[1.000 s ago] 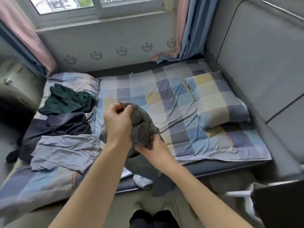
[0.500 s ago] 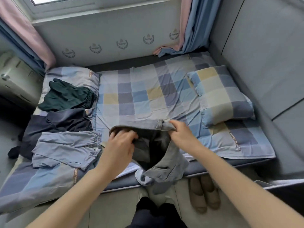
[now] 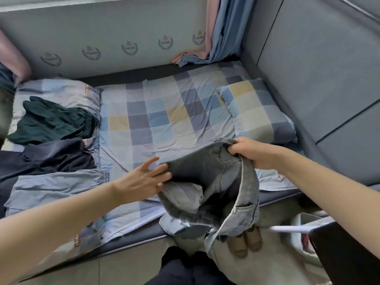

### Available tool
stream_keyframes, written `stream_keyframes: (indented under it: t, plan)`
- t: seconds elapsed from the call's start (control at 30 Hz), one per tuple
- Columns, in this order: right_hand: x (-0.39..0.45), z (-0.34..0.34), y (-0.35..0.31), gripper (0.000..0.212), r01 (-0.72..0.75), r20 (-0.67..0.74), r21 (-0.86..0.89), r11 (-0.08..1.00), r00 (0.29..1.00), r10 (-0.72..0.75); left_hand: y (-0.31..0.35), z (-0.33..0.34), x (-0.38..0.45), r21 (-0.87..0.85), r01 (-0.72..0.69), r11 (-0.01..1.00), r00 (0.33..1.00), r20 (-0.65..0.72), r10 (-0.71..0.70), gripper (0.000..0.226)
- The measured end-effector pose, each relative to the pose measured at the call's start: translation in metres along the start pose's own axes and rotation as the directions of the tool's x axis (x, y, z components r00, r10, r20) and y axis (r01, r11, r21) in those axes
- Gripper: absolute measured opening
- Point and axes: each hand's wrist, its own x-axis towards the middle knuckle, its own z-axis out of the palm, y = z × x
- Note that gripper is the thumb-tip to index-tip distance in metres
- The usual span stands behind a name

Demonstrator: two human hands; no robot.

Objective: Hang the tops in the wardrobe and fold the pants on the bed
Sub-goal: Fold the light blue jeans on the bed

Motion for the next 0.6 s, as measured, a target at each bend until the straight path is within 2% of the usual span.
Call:
stream_keyframes:
  t: [0.03, 0.07, 0.1, 0.13, 0.17, 0.2, 0.23, 0.27, 0.33, 0.37, 0.4, 0.43, 0.47, 0.5, 0.53, 0.57, 0.6]
  plan:
    - [0.001, -0.008, 0.001, 0.024, 0.023, -0.053, -0.181, 0.983, 0.998, -0.033, -0.006, -0.001, 0.001, -0.06, 0.025, 0.998, 0.998, -0.061, -0.029, 0.018]
    - [0.001, -0.021, 0.003, 0.018, 0.032, -0.126, -0.462, 0.886, 0.987, -0.101, -0.011, -0.004, -0.001, -0.143, 0.064, 0.988, 0.994, -0.08, -0.076, 0.019]
    - [0.001, -0.033, 0.007, 0.011, -0.001, -0.173, -0.715, 0.699, 0.969, -0.176, -0.015, -0.007, -0.006, -0.256, 0.111, 0.96, 0.989, -0.067, -0.132, 0.024]
    - [0.003, -0.045, 0.013, 0.012, -0.075, -0.212, -0.874, 0.481, 0.948, -0.236, -0.019, -0.01, -0.012, -0.389, 0.163, 0.907, 0.982, -0.026, -0.188, 0.031]
    - [0.004, -0.053, 0.021, 0.021, -0.156, -0.247, -0.94, 0.303, 0.925, -0.289, -0.021, -0.013, -0.018, -0.516, 0.214, 0.83, 0.973, 0.039, -0.227, 0.037]
    - [0.007, -0.06, 0.03, 0.027, -0.234, -0.291, -0.951, 0.204, 0.898, -0.329, -0.023, -0.016, -0.022, -0.621, 0.27, 0.736, 0.961, 0.132, -0.242, 0.041]
    - [0.012, -0.064, 0.037, 0.028, -0.318, -0.352, -0.936, 0.154, 0.866, -0.354, -0.024, -0.016, -0.025, -0.703, 0.328, 0.631, 0.944, 0.223, -0.242, 0.045]
    - [0.018, -0.065, 0.043, 0.026, -0.39, -0.419, -0.908, 0.154, 0.834, -0.357, -0.025, -0.016, -0.026, -0.765, 0.377, 0.523, 0.926, 0.289, -0.245, 0.047]
    - [0.029, -0.059, 0.051, 0.018, -0.453, -0.513, -0.857, 0.246, 0.798, -0.317, -0.027, -0.014, -0.027, -0.82, 0.442, 0.363, 0.889, 0.348, -0.297, 0.048]
    - [0.033, -0.052, 0.057, 0.016, -0.413, -0.468, -0.883, 0.224, 0.82, -0.331, -0.027, -0.015, -0.026, -0.832, 0.455, 0.318, 0.877, 0.357, -0.322, 0.046]
    - [0.038, -0.041, 0.064, 0.014, -0.314, -0.355, -0.934, 0.17, 0.864, -0.356, -0.027, -0.015, -0.025, -0.842, 0.458, 0.286, 0.87, 0.359, -0.337, 0.044]
    - [0.042, -0.028, 0.073, 0.017, -0.148, -0.167, -0.986, 0.078, 0.904, -0.393, -0.026, -0.016, -0.024, -0.851, 0.458, 0.256, 0.867, 0.363, -0.342, 0.043]
    - [0.047, -0.012, 0.085, 0.024, 0.04, 0.057, -0.998, -0.051, 0.91, -0.412, -0.025, -0.017, -0.024, -0.86, 0.452, 0.236, 0.869, 0.365, -0.335, 0.042]
    - [0.049, 0.002, 0.096, 0.03, 0.191, 0.267, -0.957, -0.219, 0.875, -0.404, -0.024, -0.02, -0.024, -0.869, 0.441, 0.224, 0.875, 0.361, -0.323, 0.039]
    - [0.054, 0.012, 0.104, 0.031, 0.28, 0.412, -0.892, -0.355, 0.824, -0.388, -0.024, -0.023, -0.024, -0.876, 0.428, 0.22, 0.882, 0.352, -0.314, 0.036]
    - [0.06, 0.018, 0.108, 0.031, 0.309, 0.488, -0.839, -0.448, 0.791, -0.368, -0.025, -0.026, -0.025, -0.882, 0.418, 0.218, 0.886, 0.343, -0.313, 0.033]
    - [0.066, 0.02, 0.111, 0.032, 0.303, 0.512, -0.805, -0.509, 0.789, -0.339, -0.026, -0.03, -0.028, -0.885, 0.413, 0.216, 0.886, 0.336, -0.32, 0.031]
